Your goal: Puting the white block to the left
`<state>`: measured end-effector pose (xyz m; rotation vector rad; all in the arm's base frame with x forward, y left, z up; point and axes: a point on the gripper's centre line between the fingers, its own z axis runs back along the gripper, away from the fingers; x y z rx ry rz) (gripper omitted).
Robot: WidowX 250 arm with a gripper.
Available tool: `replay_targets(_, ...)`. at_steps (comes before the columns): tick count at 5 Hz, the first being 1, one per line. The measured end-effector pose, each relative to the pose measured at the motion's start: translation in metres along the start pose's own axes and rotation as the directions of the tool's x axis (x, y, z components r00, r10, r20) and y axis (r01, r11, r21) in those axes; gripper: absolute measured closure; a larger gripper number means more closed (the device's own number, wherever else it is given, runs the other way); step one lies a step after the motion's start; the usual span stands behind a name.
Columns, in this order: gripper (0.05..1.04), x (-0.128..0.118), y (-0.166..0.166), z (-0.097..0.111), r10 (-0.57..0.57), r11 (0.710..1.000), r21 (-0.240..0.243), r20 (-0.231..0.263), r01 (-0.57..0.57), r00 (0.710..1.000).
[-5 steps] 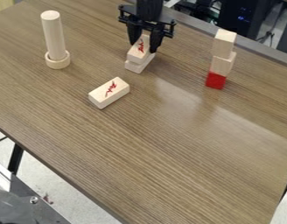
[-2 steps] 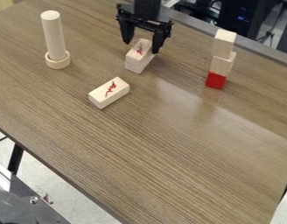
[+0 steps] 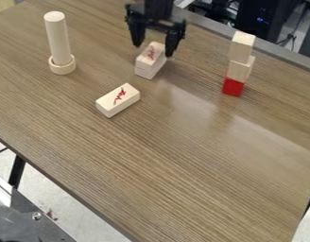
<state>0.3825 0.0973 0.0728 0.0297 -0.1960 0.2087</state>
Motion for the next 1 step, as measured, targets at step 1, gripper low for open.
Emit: replay_targets(1,0.083,-0.0097,0.0135,0.0364,0.044,0.999,-0.009,0.045,-0.043,0.998)
